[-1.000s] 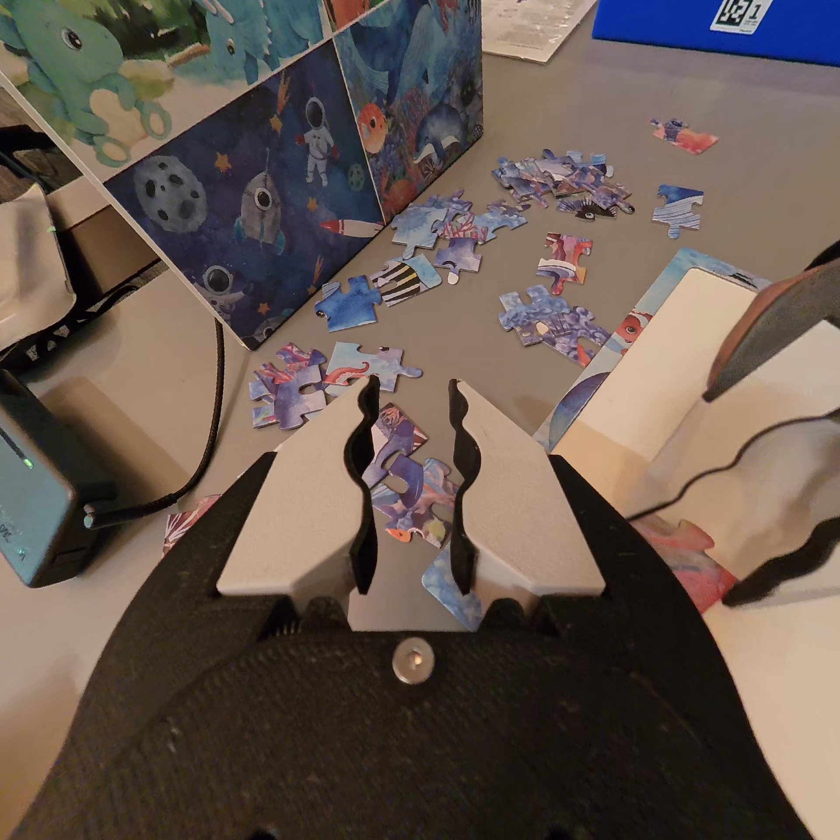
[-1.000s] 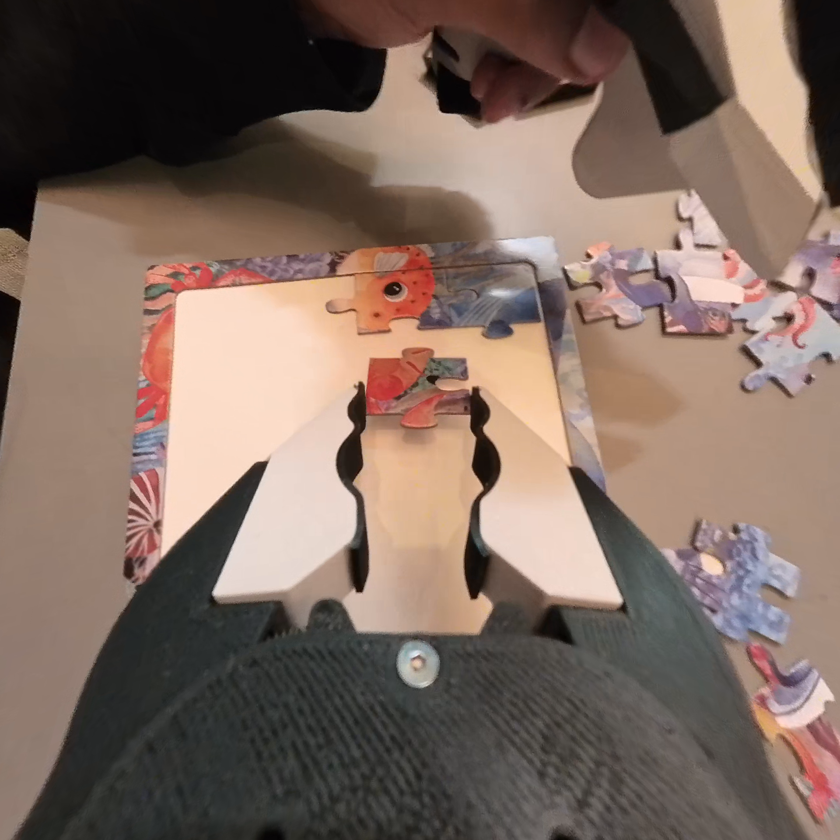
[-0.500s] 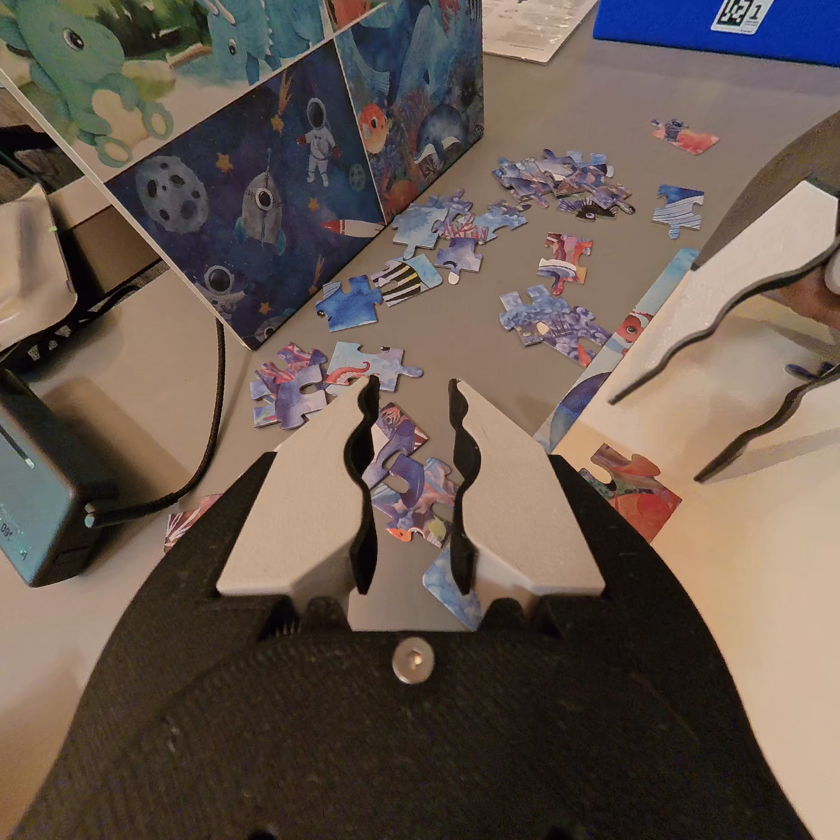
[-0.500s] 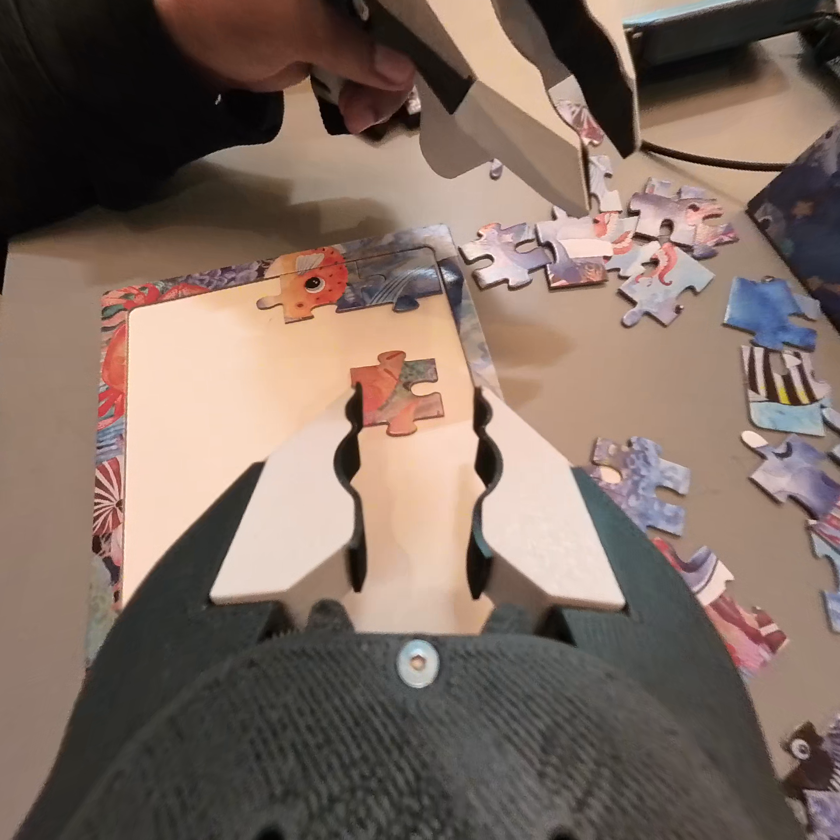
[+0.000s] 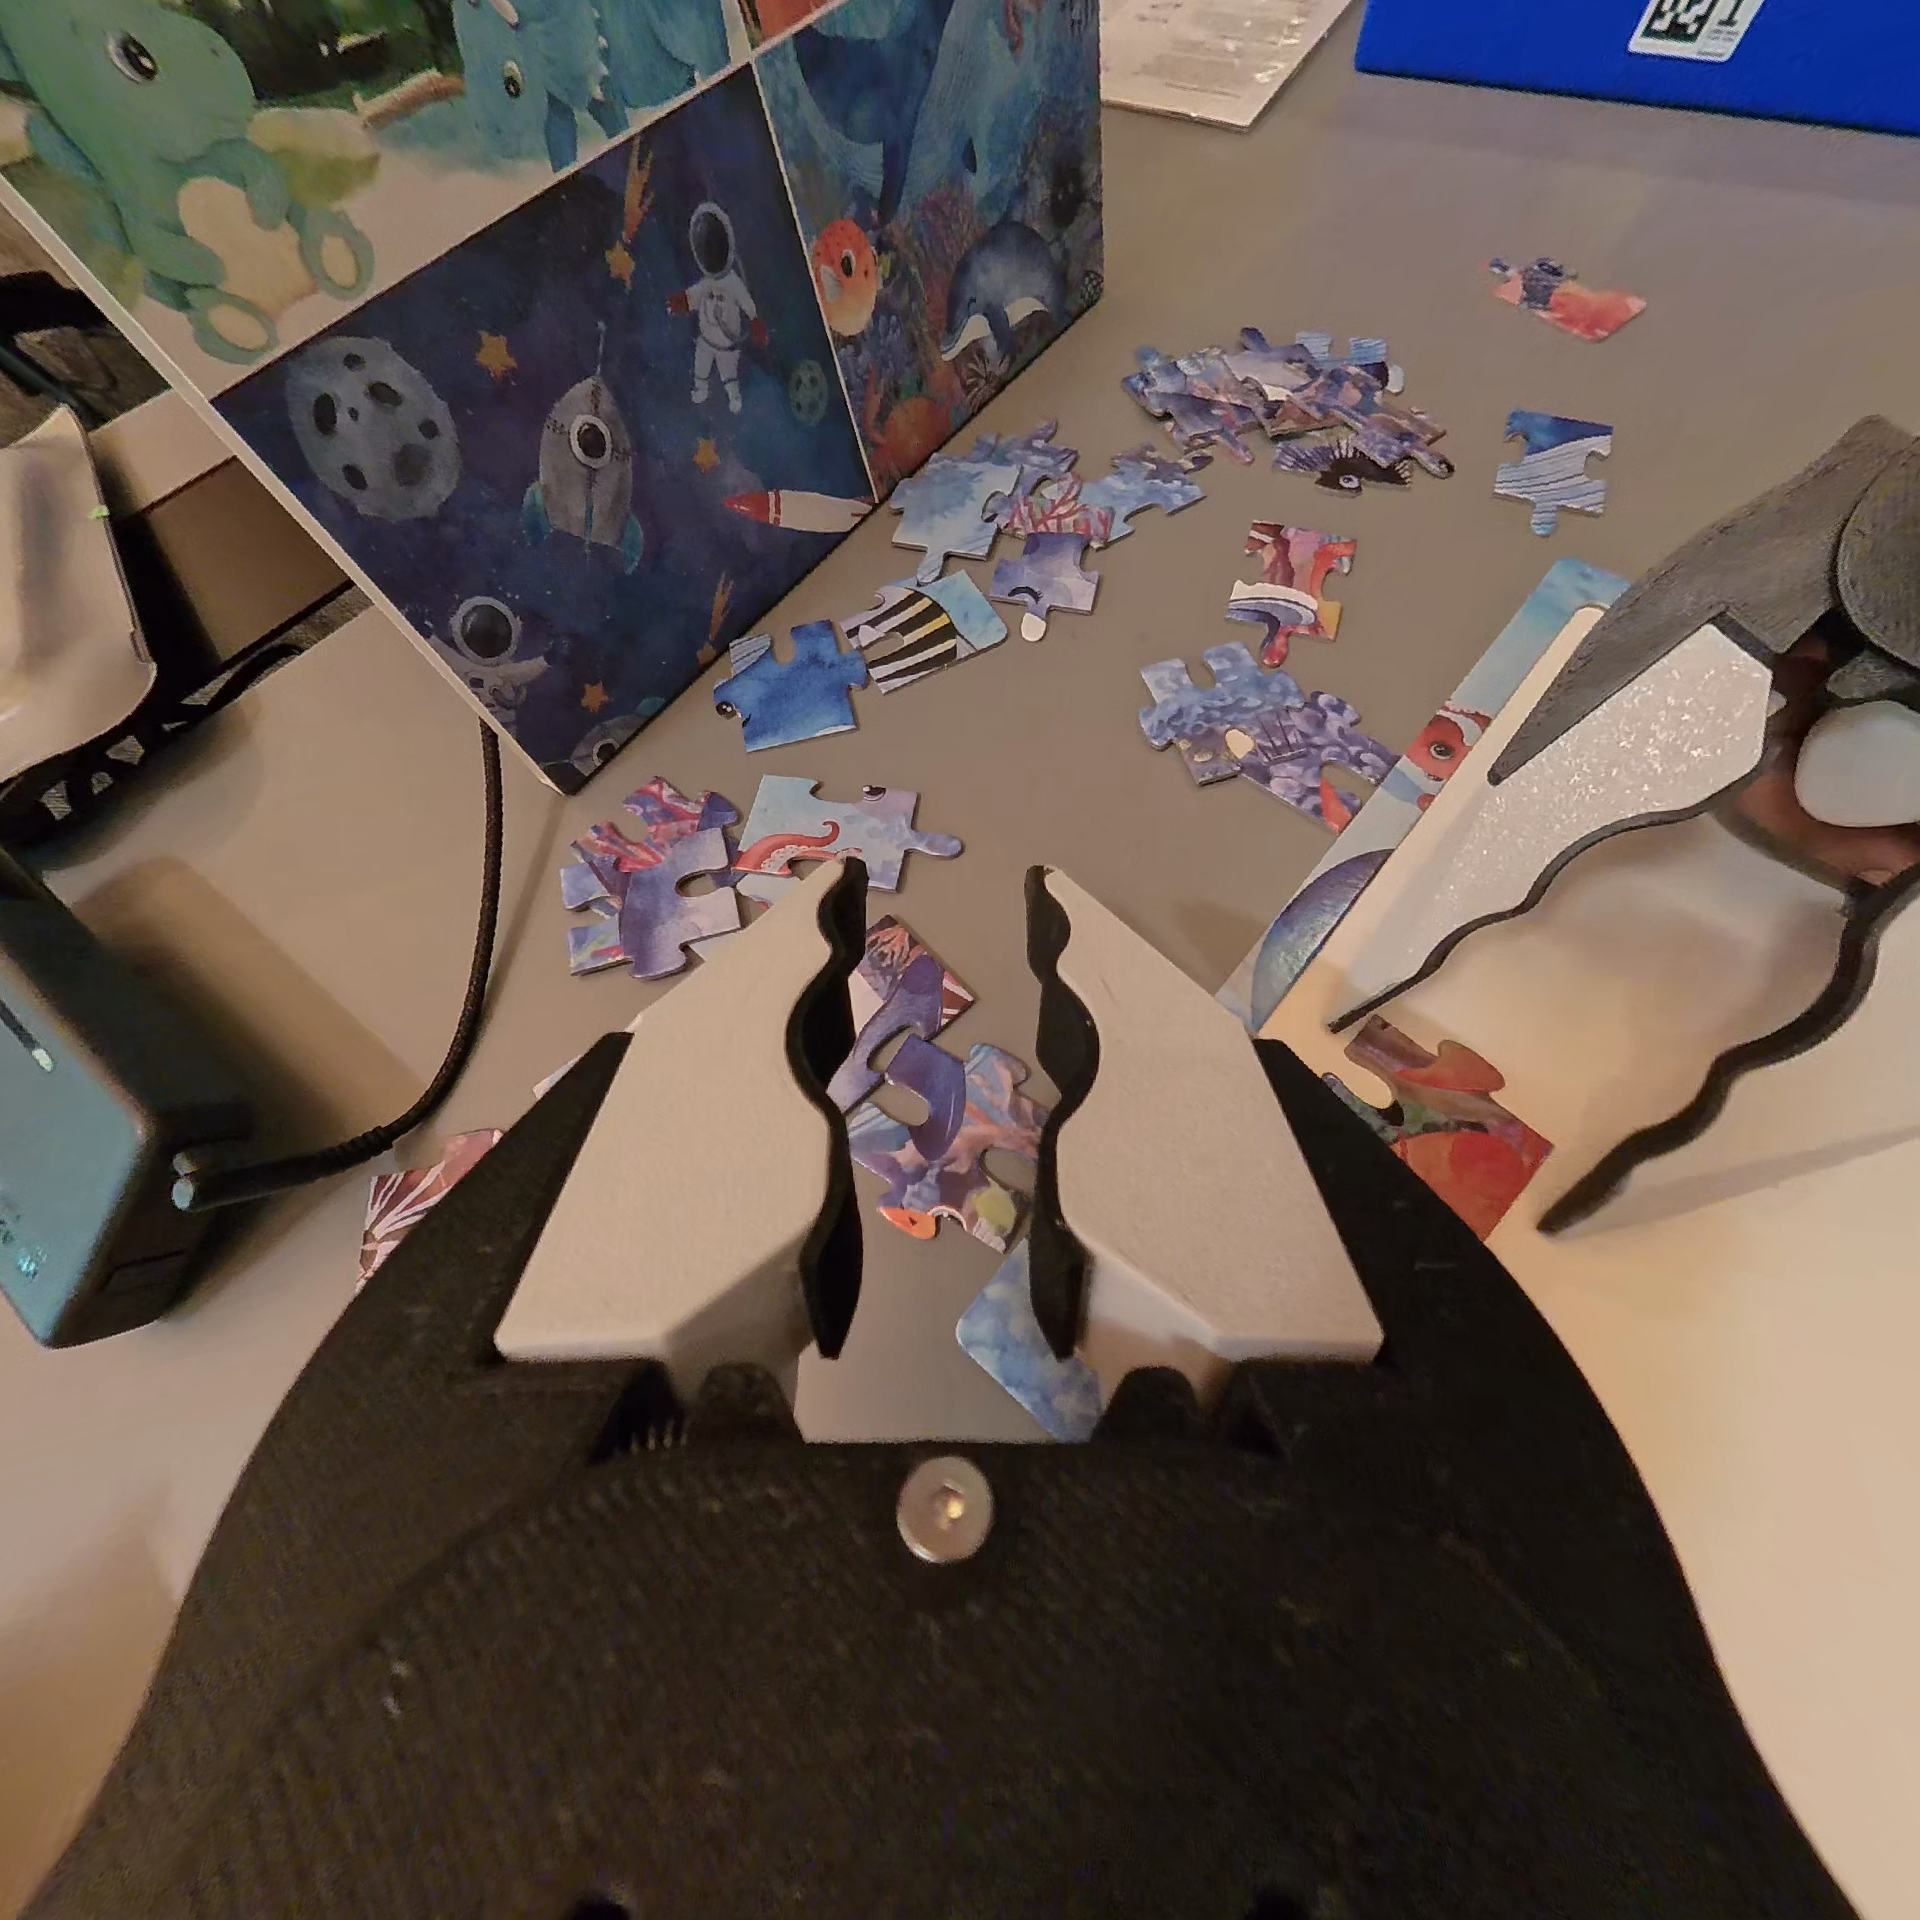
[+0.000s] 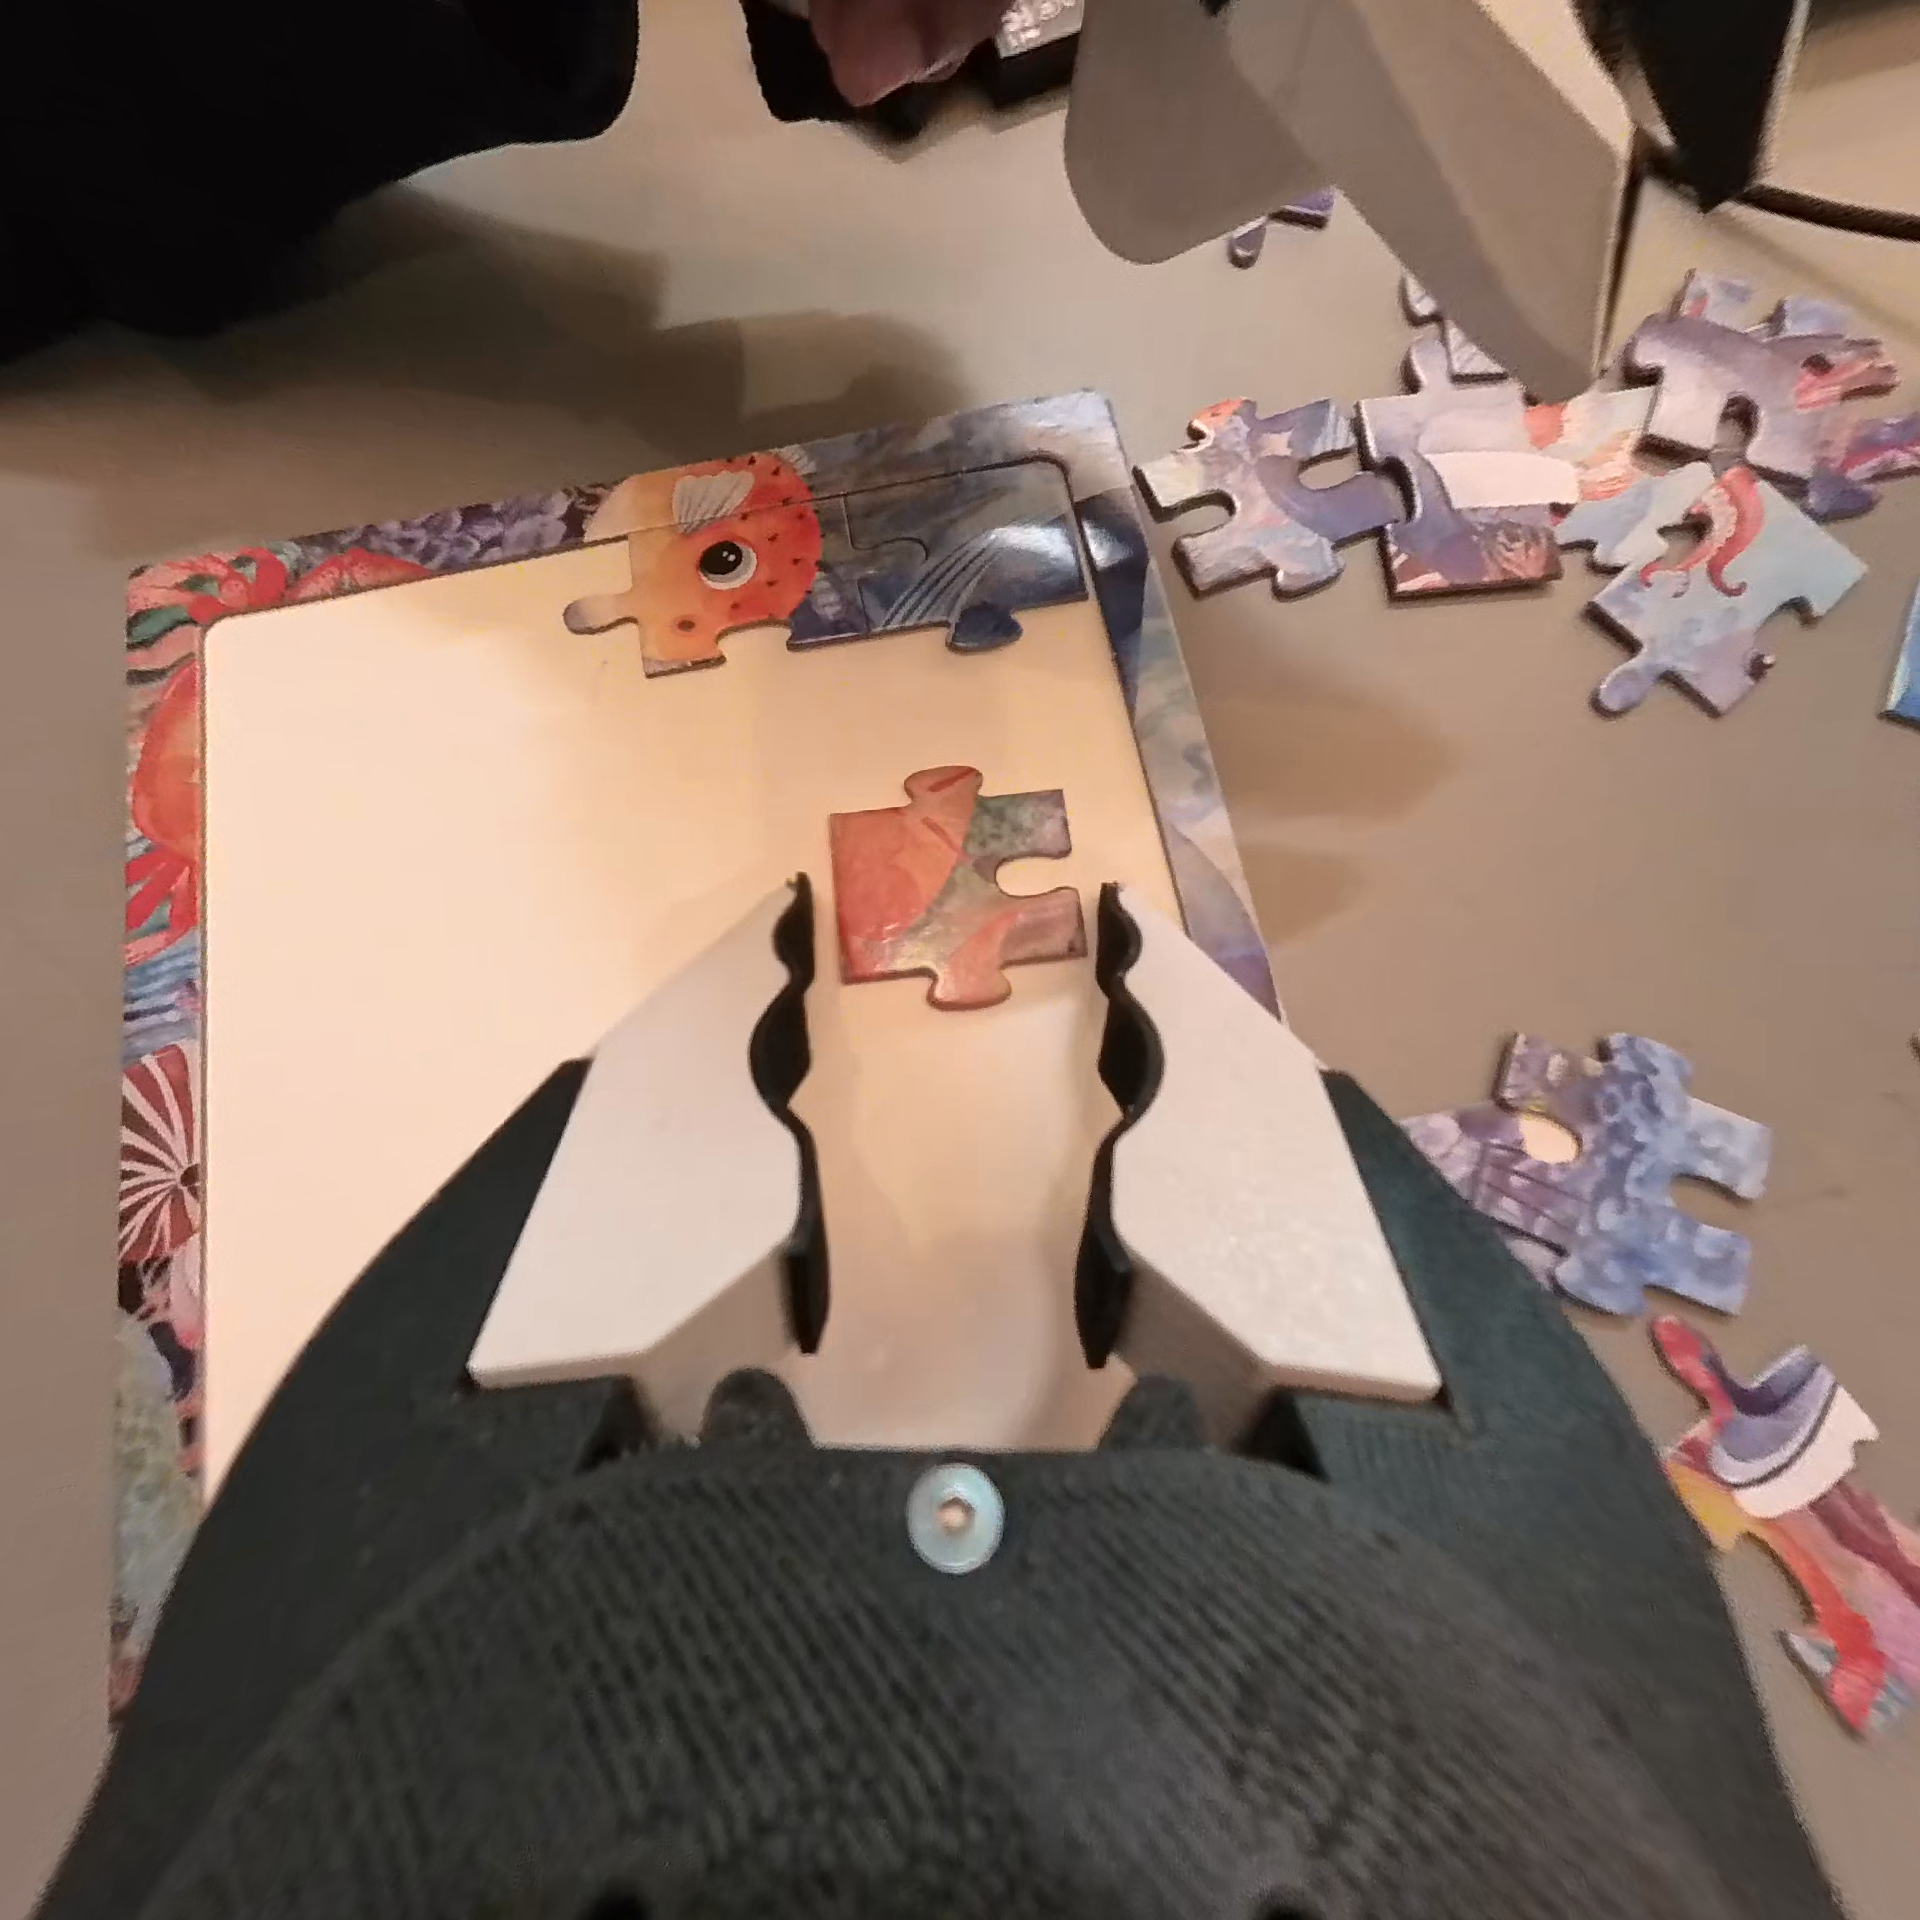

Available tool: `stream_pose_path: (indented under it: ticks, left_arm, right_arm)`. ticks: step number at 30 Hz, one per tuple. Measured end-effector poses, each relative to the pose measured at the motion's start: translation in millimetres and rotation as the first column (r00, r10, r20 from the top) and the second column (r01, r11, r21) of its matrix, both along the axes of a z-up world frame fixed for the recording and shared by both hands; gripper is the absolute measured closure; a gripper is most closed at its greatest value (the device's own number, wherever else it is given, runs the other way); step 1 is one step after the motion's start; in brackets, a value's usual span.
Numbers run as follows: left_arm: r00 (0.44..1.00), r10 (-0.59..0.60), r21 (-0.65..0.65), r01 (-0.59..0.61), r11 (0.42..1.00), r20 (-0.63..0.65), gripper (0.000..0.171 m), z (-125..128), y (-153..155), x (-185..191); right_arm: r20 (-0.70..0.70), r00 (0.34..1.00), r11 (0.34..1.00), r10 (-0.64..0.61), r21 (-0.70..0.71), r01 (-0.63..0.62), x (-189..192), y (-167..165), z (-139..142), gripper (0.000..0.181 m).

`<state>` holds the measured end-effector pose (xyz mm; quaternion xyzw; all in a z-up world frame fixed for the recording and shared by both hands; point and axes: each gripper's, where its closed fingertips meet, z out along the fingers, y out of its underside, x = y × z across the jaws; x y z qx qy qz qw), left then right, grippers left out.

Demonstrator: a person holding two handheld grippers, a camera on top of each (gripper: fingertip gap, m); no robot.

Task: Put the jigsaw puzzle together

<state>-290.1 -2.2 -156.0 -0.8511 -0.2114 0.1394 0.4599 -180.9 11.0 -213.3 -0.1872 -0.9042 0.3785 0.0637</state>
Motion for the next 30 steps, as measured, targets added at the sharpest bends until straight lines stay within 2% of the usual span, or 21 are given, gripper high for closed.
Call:
stream_pose_path:
  ticks: [2,10,16,19,24,30]
  left_arm:
    - [1.0,0.0,0.001,0.0,1.0,-0.001,0.143,0.5,0.0,-0.1]
    - [0.999,0.024,0.011,-0.024,1.0,-0.028,0.143,7.7,-5.2,-4.9]
    - [0.991,0.121,0.091,-0.115,0.989,-0.065,0.143,31.1,-25.9,-21.5]
    - [0.985,0.163,0.12,-0.154,0.981,-0.065,0.143,37.9,-37.0,-29.1]
    - [0.984,0.172,0.133,-0.164,0.977,-0.05,0.143,37.1,-40.9,-32.5]
    - [0.987,0.156,0.095,-0.15,0.984,-0.049,0.143,26.0,-36.0,-31.4]
  right_arm:
    - [-0.012,1.0,1.0,-0.01,0.014,0.01,-2.6,2.7,-0.3,0.136]
    - [-0.02,1.0,1.0,-0.008,0.005,0.008,-3.5,3.1,4.1,0.137]
    - [-0.081,0.99,0.99,-0.112,-0.094,0.104,-25.6,28.1,37.1,0.137]
    - [-0.111,0.973,0.973,-0.2,-0.142,0.184,-41.6,58.1,56.0,0.137]
    - [-0.164,0.923,0.928,-0.349,-0.196,0.316,-59.0,131.5,77.7,0.137]
    - [-0.187,0.872,0.873,-0.452,-0.296,0.389,-40.6,228.6,92.8,0.137]
